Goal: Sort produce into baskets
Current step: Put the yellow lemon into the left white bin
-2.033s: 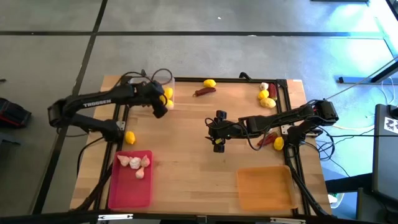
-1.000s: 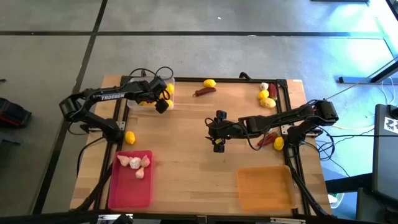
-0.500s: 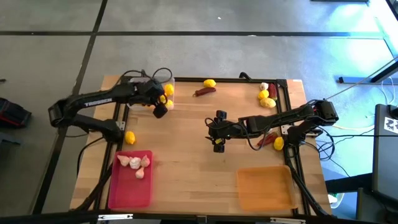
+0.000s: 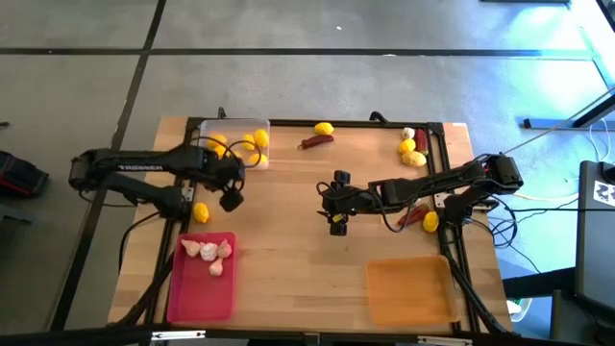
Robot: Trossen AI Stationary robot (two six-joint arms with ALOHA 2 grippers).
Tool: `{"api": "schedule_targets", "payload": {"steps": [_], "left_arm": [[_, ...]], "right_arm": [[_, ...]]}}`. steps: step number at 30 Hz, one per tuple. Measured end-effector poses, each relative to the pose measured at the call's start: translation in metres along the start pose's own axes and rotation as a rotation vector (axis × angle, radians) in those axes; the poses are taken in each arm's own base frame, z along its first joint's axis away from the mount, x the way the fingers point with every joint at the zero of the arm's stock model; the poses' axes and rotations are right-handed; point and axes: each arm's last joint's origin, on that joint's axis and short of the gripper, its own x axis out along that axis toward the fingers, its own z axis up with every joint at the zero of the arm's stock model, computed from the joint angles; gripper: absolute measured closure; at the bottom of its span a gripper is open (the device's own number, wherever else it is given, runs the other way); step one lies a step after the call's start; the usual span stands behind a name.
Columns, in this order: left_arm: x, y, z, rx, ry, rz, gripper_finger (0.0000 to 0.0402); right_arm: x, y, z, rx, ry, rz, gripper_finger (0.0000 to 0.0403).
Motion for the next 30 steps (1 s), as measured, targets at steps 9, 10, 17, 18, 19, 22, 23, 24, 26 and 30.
{"api": "schedule_targets", "payload": {"steps": [9,10,17,18,19,22,23,24,26,30], "left_arm": [[0.005,-0.015,-0.020,-0.079,0.108,0.034,0.0098],[0.007,-0.016,-0.022,-0.076,0.123,0.043,0.0098],[0.022,-0.026,-0.027,-0.015,0.253,0.165,0.0098],[0.023,-0.027,-0.028,-0.009,0.274,0.186,0.0098],[0.025,-0.027,-0.028,-0.007,0.295,0.209,0.0098],[0.030,-0.028,-0.029,-0.034,0.350,0.270,0.0098],[0.031,-0.028,-0.029,-0.038,0.374,0.283,0.0098],[0.033,-0.029,-0.029,-0.040,0.391,0.288,0.0098],[0.037,-0.032,-0.028,-0.040,0.410,0.290,0.0098],[0.046,-0.040,-0.027,-0.004,0.432,0.295,0.0098]], "right_arm": [[0.000,0.000,0.000,0.001,-0.004,0.002,0.0152],[0.000,0.000,0.000,0.001,-0.004,0.007,0.0152],[0.000,0.000,0.001,0.002,-0.007,0.010,0.0152],[0.000,0.000,0.001,0.002,-0.007,0.010,0.0152],[0.000,0.000,0.001,0.002,-0.007,0.010,0.0152],[0.000,0.000,0.001,0.002,-0.007,0.010,0.0152],[0.000,0.000,0.001,0.002,-0.007,0.010,0.0152],[0.000,0.000,0.001,0.002,-0.007,0.010,0.0152],[0.000,0.000,0.001,0.002,-0.006,0.011,0.0152],[0.000,0.001,0.000,0.002,-0.005,0.019,0.0152]]}}
